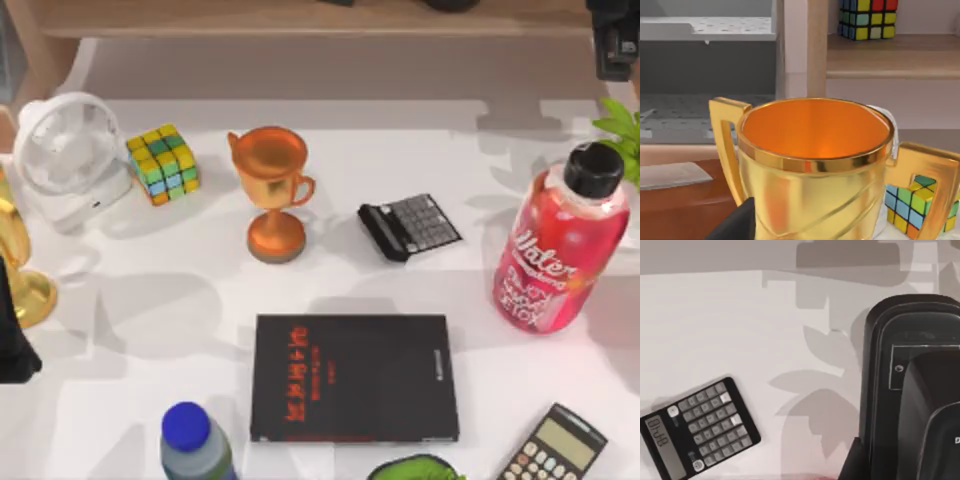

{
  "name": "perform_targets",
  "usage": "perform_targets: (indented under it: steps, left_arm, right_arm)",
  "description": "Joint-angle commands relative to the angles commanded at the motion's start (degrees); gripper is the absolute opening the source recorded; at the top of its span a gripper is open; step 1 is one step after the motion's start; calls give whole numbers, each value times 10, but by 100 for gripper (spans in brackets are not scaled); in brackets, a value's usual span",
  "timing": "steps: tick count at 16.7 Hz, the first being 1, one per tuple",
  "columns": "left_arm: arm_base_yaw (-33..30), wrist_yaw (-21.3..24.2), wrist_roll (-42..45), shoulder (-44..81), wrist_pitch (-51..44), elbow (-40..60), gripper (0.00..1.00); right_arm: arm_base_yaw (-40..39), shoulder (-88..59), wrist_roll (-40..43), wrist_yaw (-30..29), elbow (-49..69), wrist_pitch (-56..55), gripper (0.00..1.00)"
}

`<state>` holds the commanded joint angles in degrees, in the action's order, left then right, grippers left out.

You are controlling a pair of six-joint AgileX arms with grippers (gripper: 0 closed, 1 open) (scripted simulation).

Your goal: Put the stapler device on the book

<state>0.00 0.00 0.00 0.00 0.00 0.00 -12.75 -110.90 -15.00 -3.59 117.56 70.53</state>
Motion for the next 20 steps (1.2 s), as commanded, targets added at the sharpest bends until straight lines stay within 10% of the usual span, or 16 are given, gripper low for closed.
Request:
perform_targets:
  steps: [10,20]
  left_arm:
    - [0,0,0,0,0,0,100]
    - [0,0,0,0,0,0,100]
  right_arm:
    - [-313,-21,-294,-7,-208,-91,0]
    - [-377,-49,-359,-9,-276,-100,0]
